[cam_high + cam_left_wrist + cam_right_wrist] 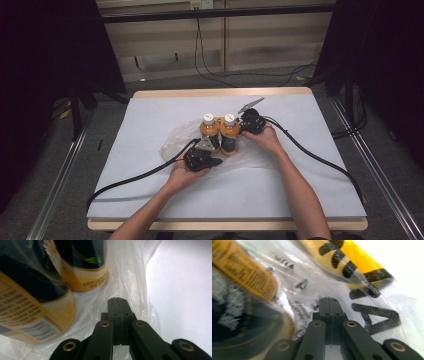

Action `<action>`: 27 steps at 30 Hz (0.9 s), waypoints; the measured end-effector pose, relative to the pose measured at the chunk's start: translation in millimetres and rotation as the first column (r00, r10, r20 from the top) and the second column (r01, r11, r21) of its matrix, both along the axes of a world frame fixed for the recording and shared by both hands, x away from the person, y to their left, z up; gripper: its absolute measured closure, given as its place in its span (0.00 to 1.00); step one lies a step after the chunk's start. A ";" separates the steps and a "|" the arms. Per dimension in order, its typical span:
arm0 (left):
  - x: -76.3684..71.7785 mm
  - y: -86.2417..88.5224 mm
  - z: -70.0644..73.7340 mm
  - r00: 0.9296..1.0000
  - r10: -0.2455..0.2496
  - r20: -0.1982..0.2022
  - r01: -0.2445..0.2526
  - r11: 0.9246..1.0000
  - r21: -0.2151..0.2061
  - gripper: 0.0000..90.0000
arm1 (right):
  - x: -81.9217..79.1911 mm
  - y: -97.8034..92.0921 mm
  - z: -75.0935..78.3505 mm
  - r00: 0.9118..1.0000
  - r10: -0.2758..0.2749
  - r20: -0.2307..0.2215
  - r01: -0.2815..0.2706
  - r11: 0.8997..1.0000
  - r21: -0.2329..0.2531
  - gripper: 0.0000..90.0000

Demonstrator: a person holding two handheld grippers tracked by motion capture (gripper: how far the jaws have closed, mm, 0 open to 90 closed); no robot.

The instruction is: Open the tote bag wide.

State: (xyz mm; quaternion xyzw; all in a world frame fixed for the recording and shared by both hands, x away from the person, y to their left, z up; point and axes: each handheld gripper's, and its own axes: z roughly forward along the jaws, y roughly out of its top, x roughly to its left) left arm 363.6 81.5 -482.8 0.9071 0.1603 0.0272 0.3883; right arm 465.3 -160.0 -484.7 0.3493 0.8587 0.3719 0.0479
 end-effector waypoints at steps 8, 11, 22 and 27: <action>-17.8 0.5 3.3 0.998 -0.056 0.017 0.055 0.998 0.035 1.00 | 9.1 -0.7 -0.7 0.997 -0.077 0.027 0.077 0.997 -0.014 1.00; -26.1 1.2 4.4 0.996 -0.084 0.027 0.083 0.995 0.048 1.00 | 10.8 4.0 0.0 0.994 -0.098 0.049 0.100 0.994 -0.037 1.00; -37.1 9.0 7.0 0.991 -0.130 0.006 0.130 0.989 0.066 1.00 | 22.2 3.9 -1.1 0.971 -0.215 0.101 0.222 0.973 -0.068 1.00; -39.6 18.9 5.5 0.994 -0.105 0.002 0.105 0.994 0.038 1.00 | 22.6 8.1 1.0 0.958 -0.263 0.119 0.276 0.954 -0.113 1.00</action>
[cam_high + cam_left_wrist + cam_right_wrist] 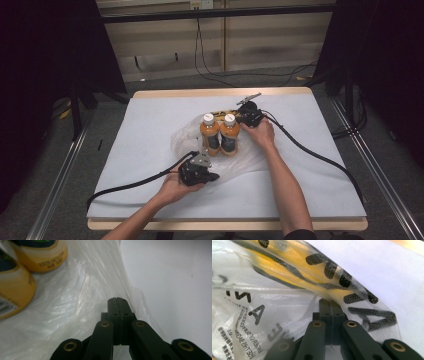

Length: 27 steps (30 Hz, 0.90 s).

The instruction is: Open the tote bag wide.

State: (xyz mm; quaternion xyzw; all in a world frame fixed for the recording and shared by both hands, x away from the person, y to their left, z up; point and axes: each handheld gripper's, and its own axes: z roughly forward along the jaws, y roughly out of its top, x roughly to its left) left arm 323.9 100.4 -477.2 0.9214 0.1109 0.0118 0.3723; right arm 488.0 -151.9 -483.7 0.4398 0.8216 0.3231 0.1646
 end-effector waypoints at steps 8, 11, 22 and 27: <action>3.5 9.8 5.0 0.999 0.013 -0.034 -0.017 0.994 -0.108 0.95 | -20.1 -3.7 16.4 0.995 0.097 0.039 -0.101 0.989 0.109 1.00; 0.4 12.7 14.8 0.999 0.026 -0.018 -0.029 0.984 -0.176 0.87 | -30.2 -13.9 28.3 0.993 0.096 0.071 -0.105 0.984 0.144 0.88; -15.8 43.3 38.3 0.981 0.164 0.100 -0.133 0.955 -0.266 0.39 | -89.2 -48.6 44.3 0.980 0.084 0.179 -0.120 0.972 0.203 0.31; -17.8 68.2 49.1 0.965 0.238 0.114 -0.195 0.935 -0.297 0.22 | -117.7 -64.8 52.2 0.974 0.050 0.220 -0.099 0.970 0.220 0.13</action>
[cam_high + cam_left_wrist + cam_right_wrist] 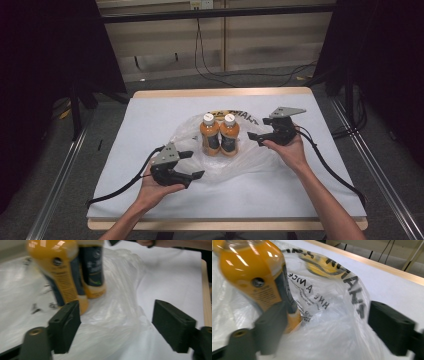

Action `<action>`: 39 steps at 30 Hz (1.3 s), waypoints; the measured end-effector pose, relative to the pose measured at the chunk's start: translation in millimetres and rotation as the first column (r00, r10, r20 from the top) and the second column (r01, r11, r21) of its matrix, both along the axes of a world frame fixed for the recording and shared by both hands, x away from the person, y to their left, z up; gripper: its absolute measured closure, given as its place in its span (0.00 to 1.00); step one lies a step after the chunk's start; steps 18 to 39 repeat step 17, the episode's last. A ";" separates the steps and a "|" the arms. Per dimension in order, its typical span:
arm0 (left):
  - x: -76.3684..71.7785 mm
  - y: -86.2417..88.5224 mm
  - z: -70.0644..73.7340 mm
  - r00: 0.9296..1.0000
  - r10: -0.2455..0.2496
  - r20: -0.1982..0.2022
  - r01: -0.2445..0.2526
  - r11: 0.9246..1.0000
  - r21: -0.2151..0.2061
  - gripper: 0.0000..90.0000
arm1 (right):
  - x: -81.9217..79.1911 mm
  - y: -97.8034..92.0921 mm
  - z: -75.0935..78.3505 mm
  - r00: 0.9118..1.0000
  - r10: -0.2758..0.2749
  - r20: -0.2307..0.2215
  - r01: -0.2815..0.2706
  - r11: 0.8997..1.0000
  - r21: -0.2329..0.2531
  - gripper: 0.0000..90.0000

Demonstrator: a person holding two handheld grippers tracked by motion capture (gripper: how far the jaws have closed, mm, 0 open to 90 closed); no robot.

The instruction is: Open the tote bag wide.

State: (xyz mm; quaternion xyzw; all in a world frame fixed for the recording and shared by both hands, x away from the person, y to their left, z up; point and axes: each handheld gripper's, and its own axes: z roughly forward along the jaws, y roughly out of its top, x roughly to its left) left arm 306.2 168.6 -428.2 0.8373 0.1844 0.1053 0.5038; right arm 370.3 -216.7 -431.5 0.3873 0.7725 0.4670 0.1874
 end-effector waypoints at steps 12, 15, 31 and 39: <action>-12.4 59.1 -4.2 0.987 0.162 0.007 -0.162 0.987 0.003 0.09 | -90.0 -47.5 11.0 0.993 -0.081 0.091 0.075 0.995 0.064 0.12; -16.2 71.0 -9.1 0.982 0.187 0.005 -0.187 0.982 0.017 0.09 | -112.7 -60.4 8.8 0.988 -0.120 0.098 0.113 0.991 0.072 0.12; -18.4 76.2 -10.9 0.978 0.209 0.007 -0.209 0.978 0.020 0.08 | -127.0 -68.8 4.6 0.984 -0.141 0.111 0.133 0.989 0.070 0.12; -18.4 76.2 -10.9 0.978 0.209 0.007 -0.209 0.978 0.020 0.08 | -127.0 -68.8 4.6 0.984 -0.141 0.111 0.133 0.989 0.070 0.12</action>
